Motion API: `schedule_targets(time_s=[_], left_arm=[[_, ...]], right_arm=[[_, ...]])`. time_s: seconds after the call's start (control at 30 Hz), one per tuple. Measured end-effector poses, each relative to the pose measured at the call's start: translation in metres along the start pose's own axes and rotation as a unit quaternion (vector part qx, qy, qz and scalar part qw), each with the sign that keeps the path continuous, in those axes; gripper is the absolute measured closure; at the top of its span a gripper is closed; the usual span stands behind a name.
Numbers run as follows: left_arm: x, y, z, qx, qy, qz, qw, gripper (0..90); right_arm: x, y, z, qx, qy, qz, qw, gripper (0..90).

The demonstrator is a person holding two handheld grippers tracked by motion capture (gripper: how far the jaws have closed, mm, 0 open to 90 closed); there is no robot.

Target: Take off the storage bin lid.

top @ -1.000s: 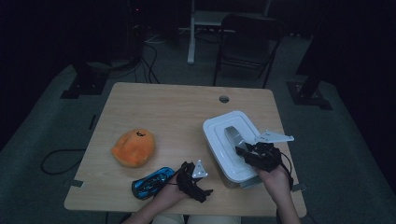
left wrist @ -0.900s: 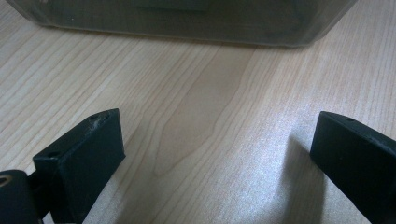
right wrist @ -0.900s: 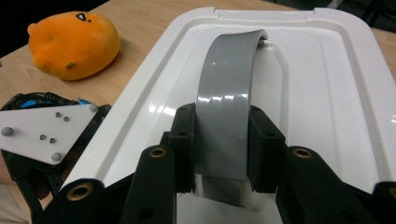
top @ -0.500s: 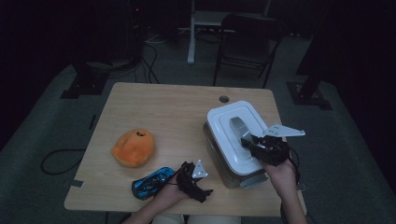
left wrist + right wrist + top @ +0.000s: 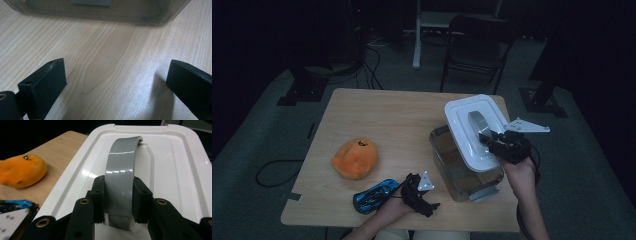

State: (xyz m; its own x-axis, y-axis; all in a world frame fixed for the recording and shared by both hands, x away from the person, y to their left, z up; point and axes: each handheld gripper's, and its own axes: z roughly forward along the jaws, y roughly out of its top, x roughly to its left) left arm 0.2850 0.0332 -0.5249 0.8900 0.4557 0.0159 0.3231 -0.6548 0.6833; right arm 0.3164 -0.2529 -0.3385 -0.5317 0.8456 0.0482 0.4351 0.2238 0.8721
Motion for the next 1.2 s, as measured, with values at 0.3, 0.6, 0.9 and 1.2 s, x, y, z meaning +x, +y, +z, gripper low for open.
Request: schedule_targets(time_s=[0.3,0.6,0.9,1.2], left_arm=[[0.0,0.0,0.0,-0.001,0.0,0.0,1.0,3.4],[0.0,0.0,0.0,-0.001,0.001,0.0,1.0,3.4],[0.0,0.0,0.0,0.001,0.001,0.001,1.0,3.4],[0.0,0.0,0.0,0.001,0.0,0.001,1.0,3.4]], right_arm=[[-0.028,0.009,0.005,-0.009,-0.032,0.021,0.9992,67.8],[-0.064,0.007,0.021,0.0,-0.07,0.041,0.9967,67.8],[-0.101,-0.009,0.039,0.007,-0.101,0.068,0.9925,67.8],[-0.128,-0.034,0.064,0.035,-0.121,0.091,0.9878,67.8]])
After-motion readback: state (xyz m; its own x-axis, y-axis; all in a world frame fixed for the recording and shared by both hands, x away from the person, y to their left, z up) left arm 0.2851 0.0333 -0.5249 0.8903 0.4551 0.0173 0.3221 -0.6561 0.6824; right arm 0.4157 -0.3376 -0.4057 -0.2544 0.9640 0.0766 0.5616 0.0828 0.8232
